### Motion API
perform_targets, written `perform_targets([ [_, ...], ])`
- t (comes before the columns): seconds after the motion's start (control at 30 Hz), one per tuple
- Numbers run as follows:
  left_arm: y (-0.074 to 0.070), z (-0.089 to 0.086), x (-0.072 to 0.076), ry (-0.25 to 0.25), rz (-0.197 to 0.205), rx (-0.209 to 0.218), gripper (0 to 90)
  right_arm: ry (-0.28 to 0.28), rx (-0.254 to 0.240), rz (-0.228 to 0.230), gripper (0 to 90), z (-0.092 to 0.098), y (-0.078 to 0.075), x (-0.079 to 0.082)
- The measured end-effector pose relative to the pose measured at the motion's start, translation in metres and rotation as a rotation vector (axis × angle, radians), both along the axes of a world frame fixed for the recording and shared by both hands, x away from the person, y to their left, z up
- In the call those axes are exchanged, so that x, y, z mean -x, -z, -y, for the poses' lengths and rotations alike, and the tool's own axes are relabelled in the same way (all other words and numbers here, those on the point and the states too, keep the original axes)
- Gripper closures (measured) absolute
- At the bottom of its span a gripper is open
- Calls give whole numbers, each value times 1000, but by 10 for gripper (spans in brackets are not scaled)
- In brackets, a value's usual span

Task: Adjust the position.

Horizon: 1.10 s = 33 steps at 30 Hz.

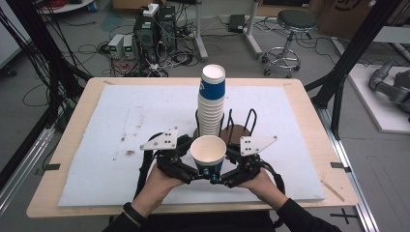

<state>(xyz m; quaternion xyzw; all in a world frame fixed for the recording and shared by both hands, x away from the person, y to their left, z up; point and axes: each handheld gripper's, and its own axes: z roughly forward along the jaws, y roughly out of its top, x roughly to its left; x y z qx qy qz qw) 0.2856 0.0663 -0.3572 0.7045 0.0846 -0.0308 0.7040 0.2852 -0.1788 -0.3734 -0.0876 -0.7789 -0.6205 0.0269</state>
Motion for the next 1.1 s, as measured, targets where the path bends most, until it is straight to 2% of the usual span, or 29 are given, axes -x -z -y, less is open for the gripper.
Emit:
perform_targets([
  [0.3,-4,-2,1,1,1,25,168,-15,10,15,280,-2,2,1],
  [0.43,-4,-2,1,1,-3,22,178,-15,9,15,279,-3,2,1],
  [0.57,-5,-2,1,0,12,13,209,-16,6,24,281,-3,3,1],
  [0.7,-5,-3,1,-4,20,6,214,-1,15,44,274,-3,2,2],
  [0.73,-5,-3,1,-5,17,4,214,21,25,67,227,-3,1,3],
  [0.87,-4,-6,-1,-16,24,-2,214,39,48,76,208,0,0,1],
  [0.93,-3,-7,-2,-21,26,-9,214,62,78,128,203,3,-2,2],
  [1.1,-1,-12,-6,-30,21,-17,218,75,89,129,197,10,-3,-1],
])
